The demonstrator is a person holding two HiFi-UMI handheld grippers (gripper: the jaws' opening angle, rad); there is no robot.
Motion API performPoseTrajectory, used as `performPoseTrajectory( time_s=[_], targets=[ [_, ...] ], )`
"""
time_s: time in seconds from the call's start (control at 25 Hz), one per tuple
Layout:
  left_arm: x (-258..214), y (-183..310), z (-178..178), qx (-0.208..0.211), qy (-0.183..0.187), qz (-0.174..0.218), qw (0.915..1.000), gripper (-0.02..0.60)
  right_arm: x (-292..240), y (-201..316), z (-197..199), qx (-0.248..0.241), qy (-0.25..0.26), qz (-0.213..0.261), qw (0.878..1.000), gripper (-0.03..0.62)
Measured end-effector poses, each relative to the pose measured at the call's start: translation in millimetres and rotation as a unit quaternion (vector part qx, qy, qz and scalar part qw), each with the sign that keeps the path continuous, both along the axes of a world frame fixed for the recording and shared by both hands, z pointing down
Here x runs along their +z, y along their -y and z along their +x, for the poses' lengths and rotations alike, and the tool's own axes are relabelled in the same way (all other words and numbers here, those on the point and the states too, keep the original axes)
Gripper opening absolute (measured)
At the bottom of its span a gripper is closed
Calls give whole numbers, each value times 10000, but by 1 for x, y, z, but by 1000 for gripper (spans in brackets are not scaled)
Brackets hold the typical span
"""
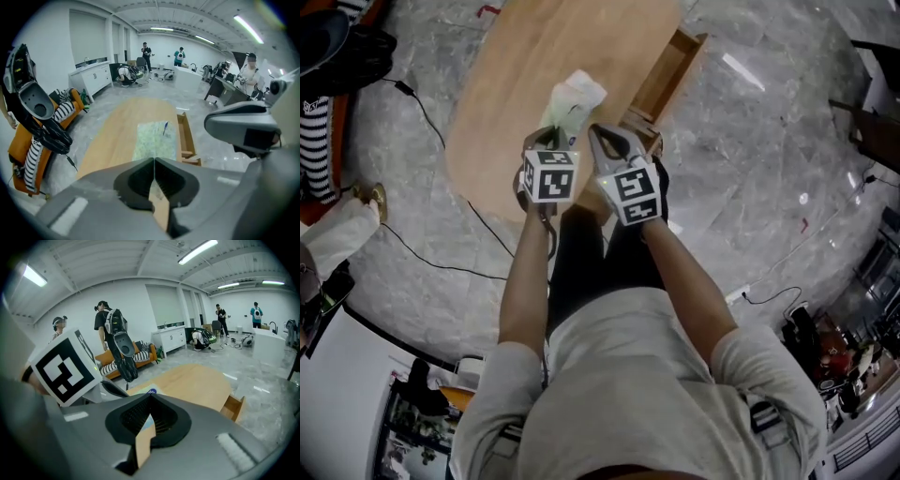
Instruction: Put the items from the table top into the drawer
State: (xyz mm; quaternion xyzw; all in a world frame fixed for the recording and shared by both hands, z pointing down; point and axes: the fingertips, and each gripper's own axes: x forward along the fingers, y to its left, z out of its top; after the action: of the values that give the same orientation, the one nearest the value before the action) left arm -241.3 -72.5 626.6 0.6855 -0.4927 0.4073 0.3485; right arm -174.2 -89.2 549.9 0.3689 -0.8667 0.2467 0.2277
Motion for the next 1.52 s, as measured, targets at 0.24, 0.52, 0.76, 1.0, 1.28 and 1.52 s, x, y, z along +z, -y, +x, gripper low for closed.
performPoseTrajectory(
  time_s=[0.24, 0.52, 0.76, 1.0, 1.28, 1.52],
  targets=[
    [21, 2, 64, 4, 17, -143, 9999, 20, 31, 17, 64, 74, -97, -92, 9999, 8],
    [38, 21, 137, -185, -92, -299, 9993, 20, 44, 50, 148, 21, -317, -69, 9995, 8],
    [65, 38, 187, 9, -52, -418, 9991, 20, 67, 63, 199, 182, -306, -238, 9991, 8],
    [97, 54, 220, 205, -1, -583, 9981, 20, 94, 70, 223, 239, -294, -425, 9984, 8],
    [137, 74, 244, 362, 103, -773, 9963, 20, 117, 85, 237, 198, -190, -535, 9982, 8],
    [173, 91, 255, 324, 151, -925, 9951, 20, 132, 98, 242, -2, -168, -612, 9980, 8]
  ],
)
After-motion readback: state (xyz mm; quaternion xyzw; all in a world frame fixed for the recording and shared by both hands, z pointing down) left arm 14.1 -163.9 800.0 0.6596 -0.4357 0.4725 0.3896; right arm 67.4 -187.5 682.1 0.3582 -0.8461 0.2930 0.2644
